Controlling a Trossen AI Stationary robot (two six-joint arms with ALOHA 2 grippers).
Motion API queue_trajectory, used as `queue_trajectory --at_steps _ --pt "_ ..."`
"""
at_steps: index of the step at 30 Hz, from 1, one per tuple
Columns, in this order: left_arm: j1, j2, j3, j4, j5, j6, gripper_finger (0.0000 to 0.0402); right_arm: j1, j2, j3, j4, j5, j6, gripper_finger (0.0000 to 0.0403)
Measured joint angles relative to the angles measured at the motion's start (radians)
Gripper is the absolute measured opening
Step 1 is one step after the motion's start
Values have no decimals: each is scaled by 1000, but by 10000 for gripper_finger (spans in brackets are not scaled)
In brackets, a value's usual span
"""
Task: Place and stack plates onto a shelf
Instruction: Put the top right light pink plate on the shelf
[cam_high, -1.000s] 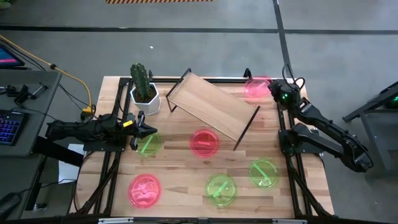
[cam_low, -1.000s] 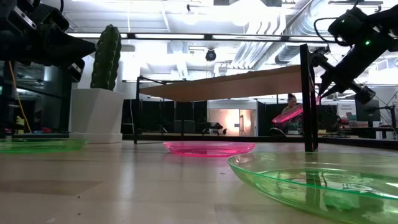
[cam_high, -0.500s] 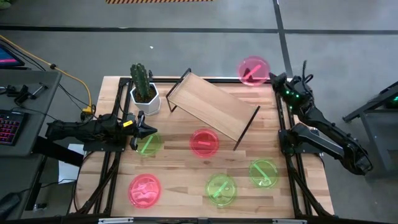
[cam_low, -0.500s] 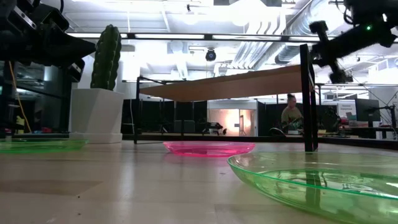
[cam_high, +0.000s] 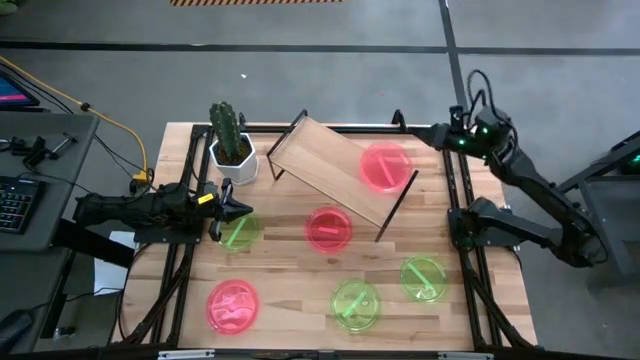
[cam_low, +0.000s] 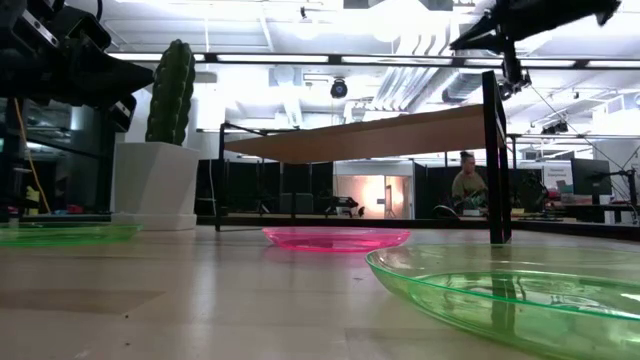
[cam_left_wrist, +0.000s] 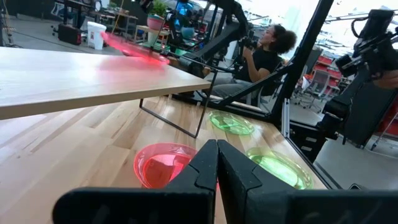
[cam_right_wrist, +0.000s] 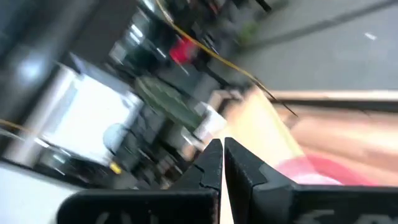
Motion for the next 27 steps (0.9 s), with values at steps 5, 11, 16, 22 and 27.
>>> queue_trajectory --at_steps 5,11,16,22,27 --pt "0 0 0 0 0 0 1 60 80 146 -269 37 -136 0" --pt "0 0 0 0 0 0 1 154 183 194 -334 83 -154 0" --pt "0 0 0 0 0 0 1 244 314 195 -352 264 -153 0" --pt "0 0 0 0 0 0 1 195 399 195 -349 451 -111 0" --pt "0 0 0 0 0 0 1 127 458 195 -450 450 -90 0"
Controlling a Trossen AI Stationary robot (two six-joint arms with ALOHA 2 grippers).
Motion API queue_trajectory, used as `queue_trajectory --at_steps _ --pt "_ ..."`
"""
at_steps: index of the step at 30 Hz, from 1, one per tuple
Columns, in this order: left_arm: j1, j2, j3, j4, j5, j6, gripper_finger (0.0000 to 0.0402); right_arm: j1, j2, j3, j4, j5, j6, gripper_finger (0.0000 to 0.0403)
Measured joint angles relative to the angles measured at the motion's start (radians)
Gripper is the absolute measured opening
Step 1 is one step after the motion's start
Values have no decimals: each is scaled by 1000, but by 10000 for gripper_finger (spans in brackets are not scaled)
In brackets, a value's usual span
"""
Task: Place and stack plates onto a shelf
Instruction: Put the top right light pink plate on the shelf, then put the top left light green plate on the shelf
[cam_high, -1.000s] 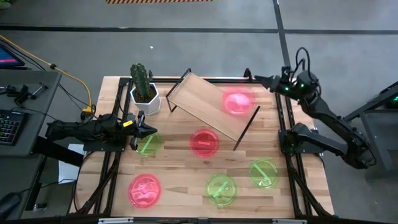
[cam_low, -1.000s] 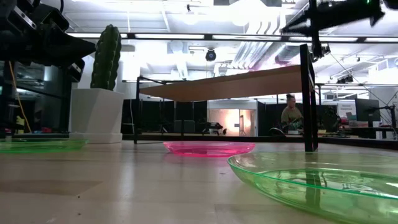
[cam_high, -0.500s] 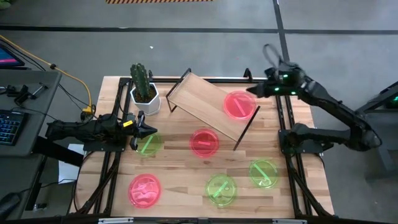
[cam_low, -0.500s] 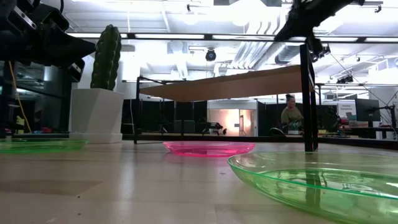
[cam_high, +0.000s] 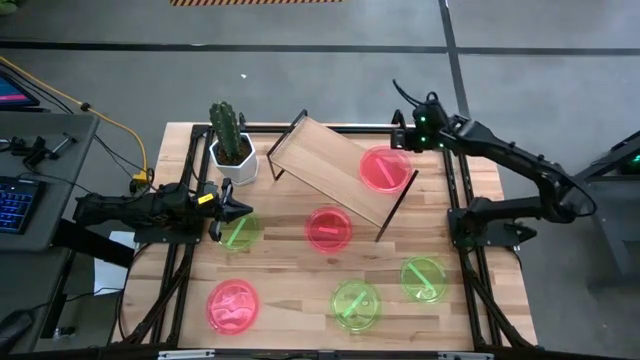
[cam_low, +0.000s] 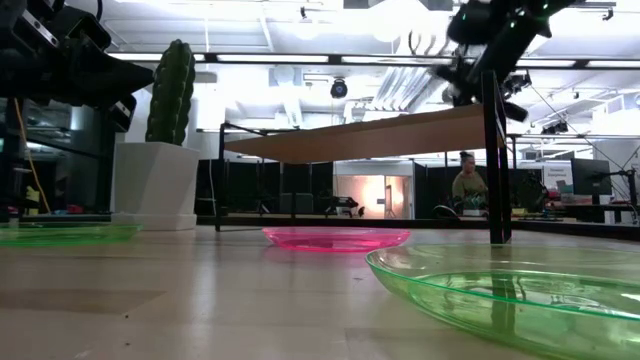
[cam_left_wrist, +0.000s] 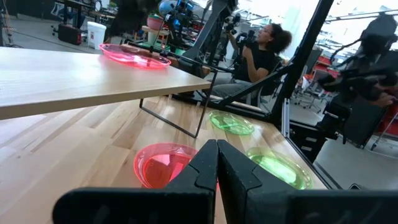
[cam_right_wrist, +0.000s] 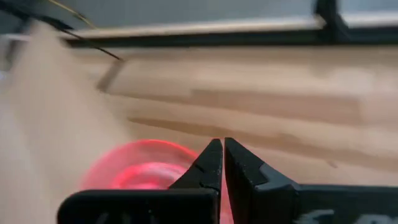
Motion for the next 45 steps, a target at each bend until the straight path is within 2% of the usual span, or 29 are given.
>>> queue_trajectory --at_steps 4,7,13,26,32,40,45 --pt "0 0 0 0 0 0 1 -16 43 -1 -66 10 -9 0" --pt "0 0 0 0 0 0 1 -16 49 -1 -52 11 -8 0" --pt "0 0 0 0 0 0 1 -7 49 -1 -56 -44 -10 0" --pt "0 0 0 0 0 0 1 138 49 -1 -55 -69 28 0" --pt "0 0 0 0 0 0 1 162 49 -1 -55 -34 41 0" --pt "0 0 0 0 0 0 1 133 -52 -1 -20 91 4 0" --pt "0 0 0 0 0 0 1 127 -152 -1 37 76 -69 0"
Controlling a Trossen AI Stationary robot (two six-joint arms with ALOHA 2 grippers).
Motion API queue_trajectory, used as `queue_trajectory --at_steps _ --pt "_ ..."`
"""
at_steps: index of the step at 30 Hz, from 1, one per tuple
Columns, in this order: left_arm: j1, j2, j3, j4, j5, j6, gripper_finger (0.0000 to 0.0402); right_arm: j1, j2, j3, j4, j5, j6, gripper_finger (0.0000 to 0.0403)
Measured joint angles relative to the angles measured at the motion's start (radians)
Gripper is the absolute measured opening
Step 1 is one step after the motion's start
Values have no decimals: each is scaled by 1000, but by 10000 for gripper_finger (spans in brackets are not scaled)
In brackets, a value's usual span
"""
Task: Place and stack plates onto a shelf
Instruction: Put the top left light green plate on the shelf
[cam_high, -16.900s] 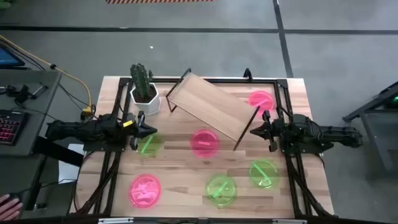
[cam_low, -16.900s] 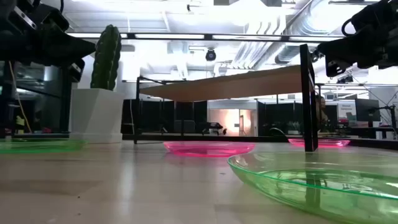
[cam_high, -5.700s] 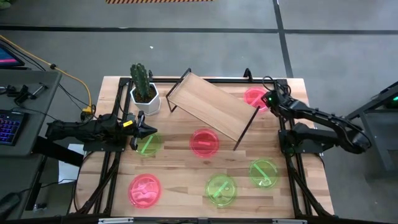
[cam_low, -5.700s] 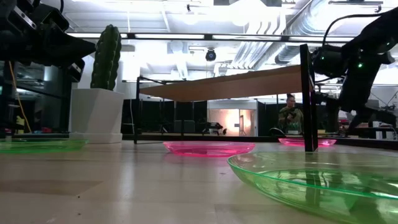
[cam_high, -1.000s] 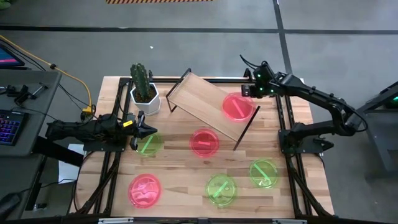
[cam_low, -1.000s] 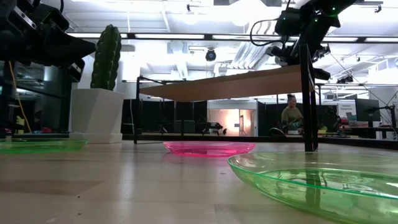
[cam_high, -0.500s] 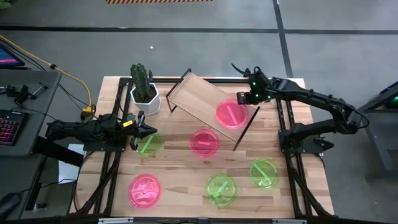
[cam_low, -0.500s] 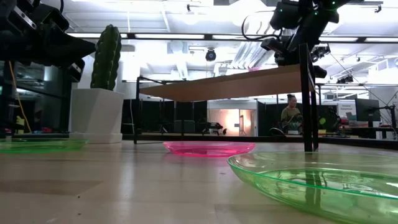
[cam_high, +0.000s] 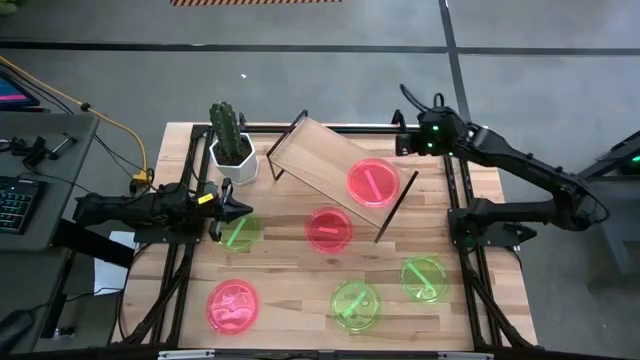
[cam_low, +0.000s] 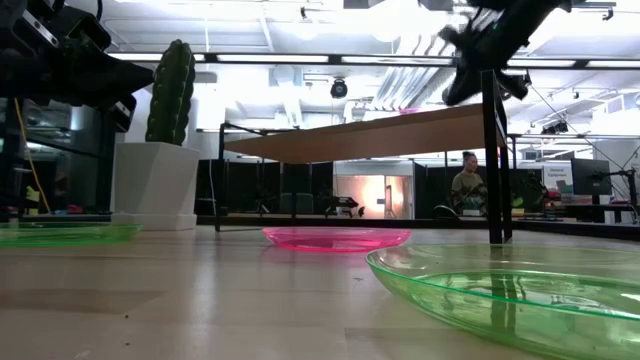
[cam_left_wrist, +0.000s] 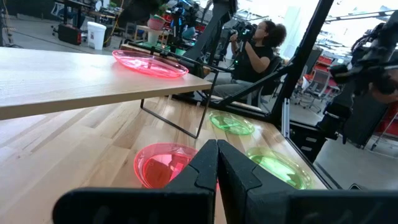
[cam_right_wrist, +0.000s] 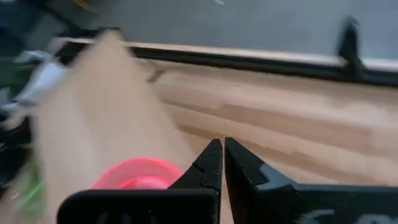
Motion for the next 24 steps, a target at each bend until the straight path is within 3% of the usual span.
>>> queue_trajectory --at_steps 4,12,18,24 --pt "0 0 0 0 0 0 1 41 -60 0 86 -75 -76 0" --pt "0 0 0 0 0 0 1 146 -79 0 269 -104 -159 0" --pt "0 0 0 0 0 0 1 215 -81 0 300 -192 -178 0" --pt "0 0 0 2 0 0 1 279 -82 0 304 -207 -176 0"
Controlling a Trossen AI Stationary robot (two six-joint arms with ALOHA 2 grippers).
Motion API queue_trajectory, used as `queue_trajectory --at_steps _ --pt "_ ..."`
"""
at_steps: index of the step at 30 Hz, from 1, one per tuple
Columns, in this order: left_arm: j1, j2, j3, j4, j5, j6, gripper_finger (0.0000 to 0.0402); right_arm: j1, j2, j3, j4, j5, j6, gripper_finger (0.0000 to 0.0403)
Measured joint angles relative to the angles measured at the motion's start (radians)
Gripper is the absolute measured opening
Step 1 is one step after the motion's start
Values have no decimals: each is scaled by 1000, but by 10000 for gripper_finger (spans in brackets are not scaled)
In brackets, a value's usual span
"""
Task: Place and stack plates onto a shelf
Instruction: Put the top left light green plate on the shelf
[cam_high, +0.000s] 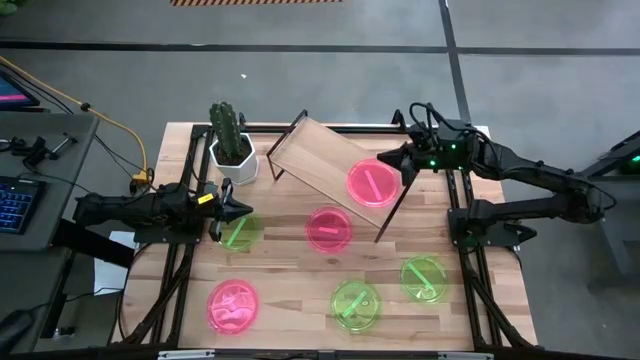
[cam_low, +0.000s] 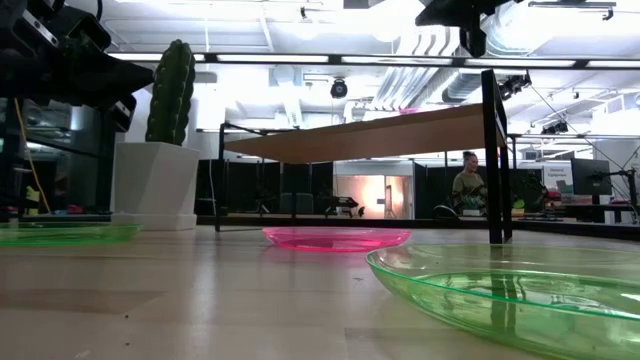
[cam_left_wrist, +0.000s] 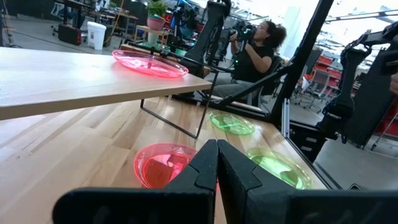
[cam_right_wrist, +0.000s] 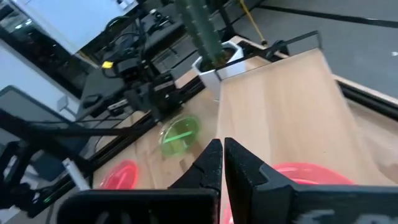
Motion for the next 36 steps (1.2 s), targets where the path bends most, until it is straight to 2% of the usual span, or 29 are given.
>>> queue_trajectory --at_steps 2,4,7,9,11,13,18,23,26,31,36 --pt "1 0 0 24 -17 0 1 13 0 0 2 0 20 0" --pt "1 1 0 107 -85 -12 1 23 -3 0 1 0 42 0" --pt "1 0 0 338 -187 -146 1 38 -11 0 12 1 63 0" --pt "6 13 2 507 -290 -203 1 45 -14 0 23 11 73 0" --pt "11 42 24 568 -325 -243 1 49 -19 0 27 20 80 0" --pt "11 95 92 493 -279 -279 1 49 -20 0 33 36 81 0" --pt "10 330 366 82 -132 -339 13 48 -21 0 31 50 80 0" --pt "9 571 662 -416 -1 -337 65 48 -25 0 31 49 79 0" --pt "-6 695 749 -648 41 -392 104 48 -26 0 23 49 77 0" --pt "-86 839 751 -734 76 -542 158 48 -26 0 -26 41 70 0" --pt "-147 985 750 -738 69 -681 174 48 -26 0 -89 38 52 0"
